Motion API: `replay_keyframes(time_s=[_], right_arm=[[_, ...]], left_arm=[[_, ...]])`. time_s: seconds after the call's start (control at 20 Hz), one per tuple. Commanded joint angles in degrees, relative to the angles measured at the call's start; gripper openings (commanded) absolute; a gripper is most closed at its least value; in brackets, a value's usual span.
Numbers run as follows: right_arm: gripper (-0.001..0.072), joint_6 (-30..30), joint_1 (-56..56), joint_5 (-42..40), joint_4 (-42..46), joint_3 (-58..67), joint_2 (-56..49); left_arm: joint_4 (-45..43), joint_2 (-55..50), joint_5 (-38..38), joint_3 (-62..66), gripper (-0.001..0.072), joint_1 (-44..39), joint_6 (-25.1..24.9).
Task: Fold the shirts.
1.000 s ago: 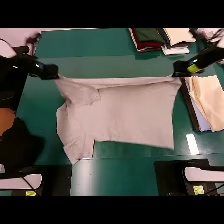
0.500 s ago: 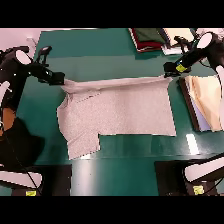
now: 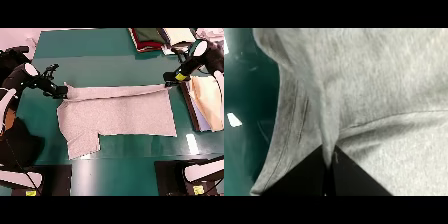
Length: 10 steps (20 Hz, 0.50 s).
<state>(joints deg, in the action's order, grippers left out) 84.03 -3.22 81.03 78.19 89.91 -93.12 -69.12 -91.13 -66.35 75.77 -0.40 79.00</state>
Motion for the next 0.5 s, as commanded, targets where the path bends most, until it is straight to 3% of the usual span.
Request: replay_keyframes(time_s=[0.0,0.05,0.1,0.3,0.45], right_arm=[[0.0036,0.6,0.0,-3.9,-0.2,-6.2,1.9],[0.0255,0.6,0.0,-3.7,-0.2,-6.7,2.1],[0.0425,0.6,0.0,-3.3,-0.2,-6.7,2.3],[0.0436,0.5,-0.3,-0.9,-0.1,-7.7,7.8],[0.0436,0.5,0.0,-1.4,-0.6,-14.1,17.3]], left_arm=[[0.7,0.0,0.2,-0.7,0.0024,0.0,0.0],[0.5,0.2,-0.2,-0.7,0.0232,0.0,0.0],[-0.1,0.8,-0.6,-0.5,0.0502,0.1,0.3],[-6.8,9.3,-3.8,-2.1,0.0475,0.1,3.2],[-8.9,20.0,-4.2,-13.6,0.0475,0.1,5.3]])
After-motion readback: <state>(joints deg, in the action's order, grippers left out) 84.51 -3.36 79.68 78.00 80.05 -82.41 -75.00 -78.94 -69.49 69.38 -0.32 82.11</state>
